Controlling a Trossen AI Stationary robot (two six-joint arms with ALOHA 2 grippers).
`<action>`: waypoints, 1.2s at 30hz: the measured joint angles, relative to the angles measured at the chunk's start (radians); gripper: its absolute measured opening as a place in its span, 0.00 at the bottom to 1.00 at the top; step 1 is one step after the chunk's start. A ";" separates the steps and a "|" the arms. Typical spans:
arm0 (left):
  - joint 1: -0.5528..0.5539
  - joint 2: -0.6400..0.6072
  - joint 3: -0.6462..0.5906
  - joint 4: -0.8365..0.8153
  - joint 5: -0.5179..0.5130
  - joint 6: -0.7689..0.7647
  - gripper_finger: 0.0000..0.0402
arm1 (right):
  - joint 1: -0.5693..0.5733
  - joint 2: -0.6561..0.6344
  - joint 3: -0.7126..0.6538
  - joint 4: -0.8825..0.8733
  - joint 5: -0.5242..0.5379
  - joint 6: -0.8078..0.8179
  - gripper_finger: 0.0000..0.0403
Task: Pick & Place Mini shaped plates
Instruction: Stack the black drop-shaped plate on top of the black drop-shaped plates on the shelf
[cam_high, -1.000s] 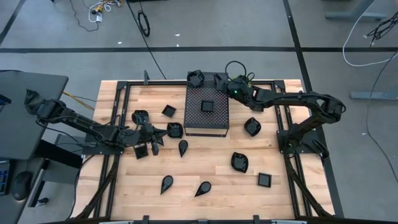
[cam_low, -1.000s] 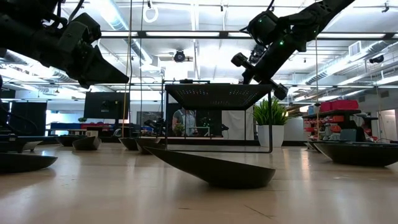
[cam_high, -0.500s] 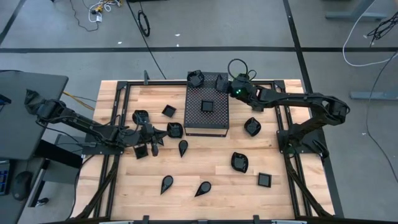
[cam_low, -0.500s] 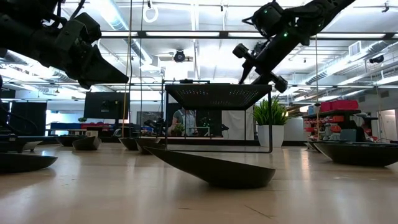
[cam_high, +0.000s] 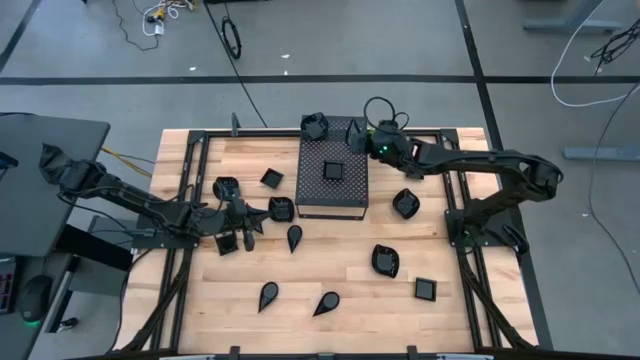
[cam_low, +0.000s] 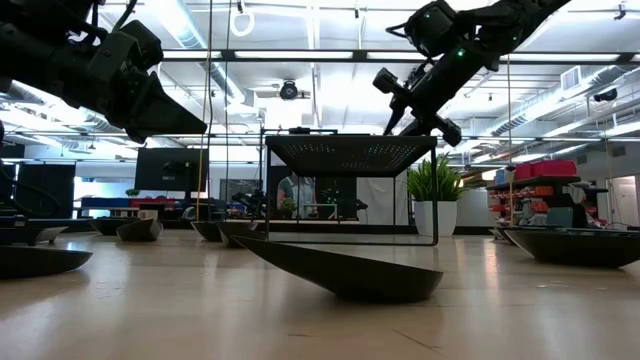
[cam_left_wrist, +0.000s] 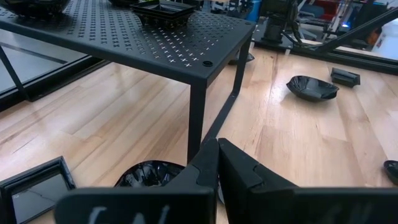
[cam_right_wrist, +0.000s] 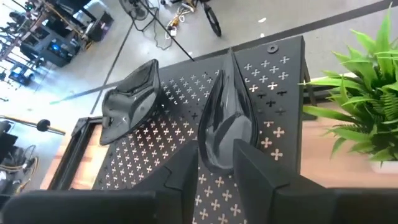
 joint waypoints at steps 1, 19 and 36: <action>0.000 0.000 0.000 0.000 0.000 0.000 0.04 | 0.000 0.006 0.000 -0.003 -0.001 0.000 0.24; 0.000 0.000 0.000 0.000 0.000 0.000 0.04 | -0.004 0.050 0.000 0.022 0.002 -0.027 0.08; 0.000 0.000 0.000 0.000 0.000 0.000 0.04 | -0.010 0.068 0.000 0.114 0.010 -0.082 0.05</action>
